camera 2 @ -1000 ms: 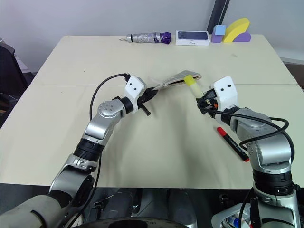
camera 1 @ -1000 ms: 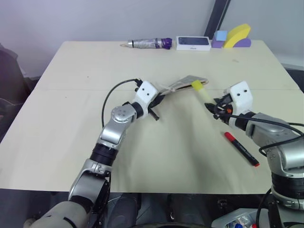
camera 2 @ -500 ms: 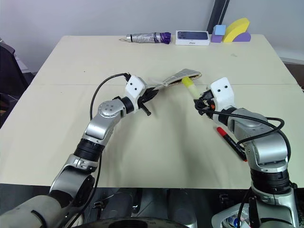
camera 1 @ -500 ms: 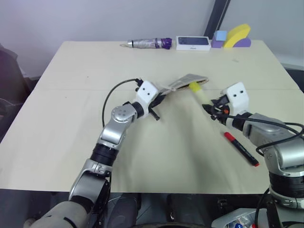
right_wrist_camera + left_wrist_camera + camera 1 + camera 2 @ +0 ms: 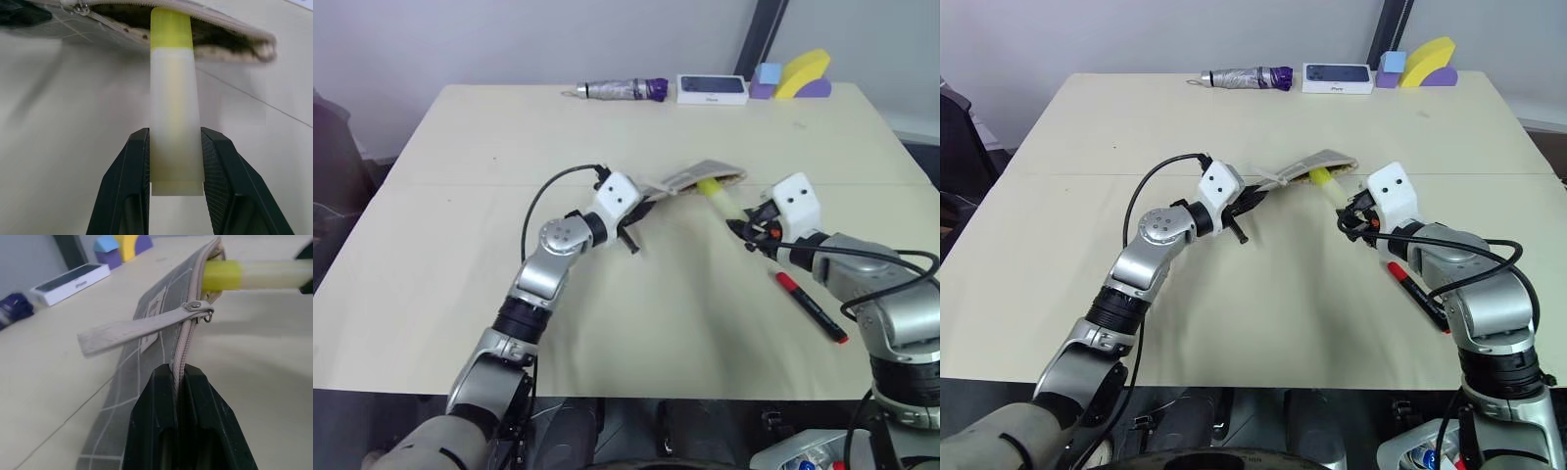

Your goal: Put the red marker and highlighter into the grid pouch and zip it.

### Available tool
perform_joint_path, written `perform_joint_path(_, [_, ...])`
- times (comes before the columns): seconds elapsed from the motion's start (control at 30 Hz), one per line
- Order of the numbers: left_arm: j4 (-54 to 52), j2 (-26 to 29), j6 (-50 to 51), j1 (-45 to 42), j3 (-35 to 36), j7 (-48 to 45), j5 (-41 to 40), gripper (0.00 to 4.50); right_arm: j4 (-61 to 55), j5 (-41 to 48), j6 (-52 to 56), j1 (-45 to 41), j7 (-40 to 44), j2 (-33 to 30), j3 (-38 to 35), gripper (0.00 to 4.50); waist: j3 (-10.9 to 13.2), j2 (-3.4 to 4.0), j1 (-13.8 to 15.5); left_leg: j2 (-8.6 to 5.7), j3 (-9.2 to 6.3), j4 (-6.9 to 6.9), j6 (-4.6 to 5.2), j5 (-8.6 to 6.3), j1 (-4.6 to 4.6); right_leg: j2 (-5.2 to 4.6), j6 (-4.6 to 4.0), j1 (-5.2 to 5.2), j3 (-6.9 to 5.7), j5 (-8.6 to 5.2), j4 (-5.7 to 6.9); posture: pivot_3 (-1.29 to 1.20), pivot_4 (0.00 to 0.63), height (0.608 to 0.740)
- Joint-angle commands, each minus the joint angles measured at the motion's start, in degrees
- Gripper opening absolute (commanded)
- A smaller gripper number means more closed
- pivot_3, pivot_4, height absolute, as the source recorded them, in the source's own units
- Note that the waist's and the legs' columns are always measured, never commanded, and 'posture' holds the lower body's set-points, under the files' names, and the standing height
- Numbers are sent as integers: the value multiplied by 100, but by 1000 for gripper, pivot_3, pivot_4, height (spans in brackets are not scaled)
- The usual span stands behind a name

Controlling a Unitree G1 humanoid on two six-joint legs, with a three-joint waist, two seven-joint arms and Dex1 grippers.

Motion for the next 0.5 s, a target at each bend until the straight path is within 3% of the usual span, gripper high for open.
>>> perform_joint_path(0.03, [-318, 156, -602, 20, -201, -229, 182, 0, -160, -113, -37, -89, 139, -245, 137, 874, 0, 0, 1, 0, 0, 0, 0, 0, 0, 0, 0, 0, 0, 0, 0, 0, 150, 740])
perform_joint_path(0.23, [-213, 627, -1573, 65, -507, -852, 390, 0, -382, -293, -438, 35, 739, -811, 742, 874, 0, 0, -5, 0, 0, -2, 0, 0, -1, 0, 0, -1, 0, 0, -2, 0, 150, 740])
perform_joint_path(0.5, [-6, 932, -2213, 73, -546, -1513, 252, 0, -522, -249, -497, -111, 1086, -805, 881, 874, 0, 0, -1, 2, -1, 0, 0, 0, -1, -1, 0, 1, 0, 0, -3, 0, 150, 740])
